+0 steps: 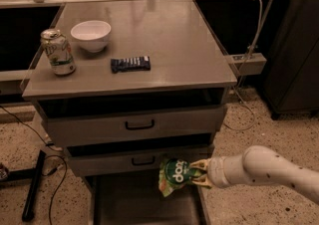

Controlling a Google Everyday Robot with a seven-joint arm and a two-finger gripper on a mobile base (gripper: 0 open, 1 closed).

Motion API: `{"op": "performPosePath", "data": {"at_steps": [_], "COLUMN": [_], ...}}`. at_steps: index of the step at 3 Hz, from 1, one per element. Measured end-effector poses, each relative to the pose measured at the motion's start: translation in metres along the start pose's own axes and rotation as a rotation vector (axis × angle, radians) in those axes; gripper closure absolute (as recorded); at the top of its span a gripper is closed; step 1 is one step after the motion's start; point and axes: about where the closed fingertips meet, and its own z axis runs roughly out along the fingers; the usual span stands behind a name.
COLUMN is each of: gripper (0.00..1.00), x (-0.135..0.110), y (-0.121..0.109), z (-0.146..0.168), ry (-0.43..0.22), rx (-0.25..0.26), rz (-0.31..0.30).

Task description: Pick green rice chip bag from bottom drawer and place on counter

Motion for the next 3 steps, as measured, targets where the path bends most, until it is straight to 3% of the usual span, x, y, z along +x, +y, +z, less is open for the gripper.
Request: {"op": "performPosePath", "data": {"at_steps": [1, 2, 3], "gripper": [1.0, 1.0, 1.0], "x": [-0.014, -0.014, -0.037], "y": [-0.031, -0.031, -0.033], "z": [-0.062, -0.062, -0.09], "ry": [0.038, 0.038, 0.054], "rx": [0.066, 0.066, 0.088], "rz": [-0.019, -0.019, -0.071]}}
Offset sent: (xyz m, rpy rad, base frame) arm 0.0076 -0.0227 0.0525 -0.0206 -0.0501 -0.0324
